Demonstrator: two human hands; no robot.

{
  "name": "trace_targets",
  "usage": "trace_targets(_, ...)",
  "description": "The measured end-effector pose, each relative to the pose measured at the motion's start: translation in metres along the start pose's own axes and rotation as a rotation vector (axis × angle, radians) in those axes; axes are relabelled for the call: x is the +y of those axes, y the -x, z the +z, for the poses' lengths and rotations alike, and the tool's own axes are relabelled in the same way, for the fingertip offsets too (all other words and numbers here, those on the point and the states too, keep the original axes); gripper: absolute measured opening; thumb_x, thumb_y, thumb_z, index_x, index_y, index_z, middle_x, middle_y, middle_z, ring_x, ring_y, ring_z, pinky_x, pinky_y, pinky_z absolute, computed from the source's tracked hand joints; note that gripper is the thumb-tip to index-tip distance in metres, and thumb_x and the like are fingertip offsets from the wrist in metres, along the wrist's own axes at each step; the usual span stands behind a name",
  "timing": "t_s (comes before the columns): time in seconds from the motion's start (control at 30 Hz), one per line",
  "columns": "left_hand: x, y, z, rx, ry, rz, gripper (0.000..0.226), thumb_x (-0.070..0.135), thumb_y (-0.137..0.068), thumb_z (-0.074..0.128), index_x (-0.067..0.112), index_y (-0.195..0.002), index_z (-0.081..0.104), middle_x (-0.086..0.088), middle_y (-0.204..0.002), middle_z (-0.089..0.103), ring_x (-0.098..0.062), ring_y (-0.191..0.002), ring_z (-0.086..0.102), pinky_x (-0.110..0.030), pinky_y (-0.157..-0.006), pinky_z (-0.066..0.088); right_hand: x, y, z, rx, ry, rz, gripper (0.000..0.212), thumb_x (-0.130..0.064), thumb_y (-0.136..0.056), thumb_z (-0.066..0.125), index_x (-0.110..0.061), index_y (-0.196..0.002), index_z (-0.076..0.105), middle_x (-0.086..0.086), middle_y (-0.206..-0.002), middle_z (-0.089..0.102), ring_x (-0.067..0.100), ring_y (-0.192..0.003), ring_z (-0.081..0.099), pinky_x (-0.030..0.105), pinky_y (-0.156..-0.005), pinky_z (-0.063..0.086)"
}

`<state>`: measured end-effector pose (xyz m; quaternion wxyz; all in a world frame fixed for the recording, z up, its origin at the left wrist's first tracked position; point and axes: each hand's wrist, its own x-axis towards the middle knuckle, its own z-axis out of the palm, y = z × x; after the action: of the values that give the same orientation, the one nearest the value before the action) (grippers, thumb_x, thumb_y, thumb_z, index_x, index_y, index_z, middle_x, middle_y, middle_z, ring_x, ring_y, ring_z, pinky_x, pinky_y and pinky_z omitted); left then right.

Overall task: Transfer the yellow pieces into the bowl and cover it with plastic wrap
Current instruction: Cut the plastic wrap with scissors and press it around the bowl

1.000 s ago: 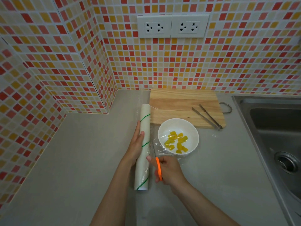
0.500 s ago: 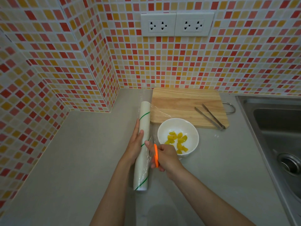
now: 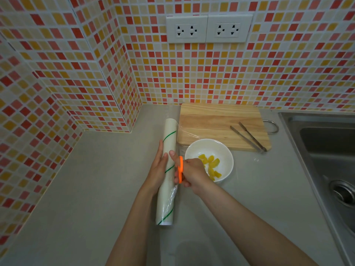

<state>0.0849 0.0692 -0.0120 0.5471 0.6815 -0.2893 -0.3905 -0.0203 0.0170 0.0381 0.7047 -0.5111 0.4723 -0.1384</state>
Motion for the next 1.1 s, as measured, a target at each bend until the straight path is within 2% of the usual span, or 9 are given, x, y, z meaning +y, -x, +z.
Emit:
trace_targets(0.13,-0.005,-0.001,-0.004,0.033,0.016,0.001,0.051,0.029,-0.101,0.031,0.044,-0.145,0.012,-0.001,-0.147,0.041,-0.018,-0.126,0.051,-0.037,-0.108,0.04,-0.004,-0.011,0.003,0.018,-0.015,0.013,0.048,-0.053,-0.07,0.07,-0.011,-0.054,0.053,0.005,-0.039,0.054,0.026,-0.051,0.047,0.014,-0.03,0.024)
trace_targets(0.2,-0.005,0.001,-0.005,0.023,0.029,-0.009,0.051,0.03,-0.1,0.032,0.045,-0.145,0.014,-0.003,-0.148,0.041,-0.023,-0.131,0.046,-0.046,-0.112,0.034,-0.008,-0.015,0.003,0.014,-0.026,0.04,0.048,-0.055,-0.07,0.069,-0.011,-0.057,0.054,0.004,-0.039,0.055,0.027,-0.053,0.049,0.014,-0.03,0.025)
trace_targets(0.33,-0.002,0.002,-0.004,0.011,0.019,0.012,0.051,0.022,-0.101,0.03,0.034,-0.148,0.012,0.005,-0.146,0.038,-0.008,-0.129,0.043,-0.011,-0.101,0.039,-0.016,-0.022,0.004,0.005,-0.059,0.066,0.048,-0.054,-0.071,0.069,-0.008,-0.068,0.054,0.008,-0.049,0.054,0.014,-0.033,0.051,0.013,-0.03,0.025)
trace_targets(0.4,0.0,0.003,-0.004,0.004,0.038,0.006,0.052,0.021,-0.101,0.029,0.031,-0.148,0.011,0.007,-0.139,0.04,-0.008,-0.124,0.045,-0.006,-0.092,0.041,-0.018,-0.027,0.004,0.01,-0.078,0.057,0.048,-0.053,-0.071,0.07,-0.007,-0.073,0.054,0.009,-0.05,0.053,0.013,-0.031,0.05,0.013,-0.03,0.025)
trace_targets(0.6,0.0,0.003,-0.006,0.021,0.059,0.003,0.051,0.023,-0.101,0.031,0.035,-0.147,0.012,0.0,-0.15,0.035,-0.015,-0.134,0.04,-0.032,-0.113,0.031,-0.026,-0.039,0.005,-0.004,-0.115,0.071,0.047,-0.053,-0.072,0.069,-0.01,-0.068,0.05,0.01,-0.051,0.051,0.013,-0.03,0.051,0.014,-0.031,0.023)
trace_targets(0.73,-0.007,0.001,-0.01,0.029,0.053,0.005,0.048,0.031,-0.1,0.035,0.061,-0.132,0.018,-0.008,-0.15,0.038,-0.035,-0.136,0.038,-0.055,-0.113,0.029,-0.031,-0.048,0.004,0.008,-0.108,0.076,0.048,-0.054,-0.07,0.07,-0.01,-0.067,0.049,0.009,-0.05,0.051,0.014,-0.033,0.05,0.015,-0.03,0.023)
trace_targets(0.87,-0.004,0.002,-0.011,0.027,0.054,0.018,0.046,0.031,-0.1,0.034,0.057,-0.133,0.016,0.0,-0.153,0.034,-0.027,-0.136,0.039,-0.052,-0.113,0.03,-0.036,-0.056,0.003,-0.032,-0.141,0.103,0.049,-0.055,-0.072,0.067,-0.011,-0.065,0.048,0.008,-0.051,0.049,0.015,-0.036,0.048,0.014,-0.029,0.024)
trace_targets(1.0,-0.005,0.003,-0.016,0.004,0.035,0.02,0.043,0.042,-0.094,0.038,0.072,-0.122,0.024,0.003,-0.153,0.034,-0.028,-0.137,0.038,-0.054,-0.113,0.029,-0.038,-0.065,0.005,-0.05,-0.155,0.093,0.047,-0.055,-0.075,0.065,-0.013,-0.066,0.047,0.005,-0.053,0.047,0.011,-0.031,0.048,0.014,-0.029,0.023)
trace_targets(1.1,-0.002,0.004,-0.019,-0.001,0.003,0.039,0.044,0.037,-0.098,0.037,0.062,-0.13,0.02,0.009,-0.155,0.027,-0.015,-0.14,0.034,-0.047,-0.116,0.026,-0.041,-0.069,0.006,-0.078,-0.172,0.121,0.049,-0.057,-0.075,0.063,-0.013,-0.062,0.045,0.006,-0.051,0.046,0.01,-0.028,0.046,0.015,-0.027,0.021)
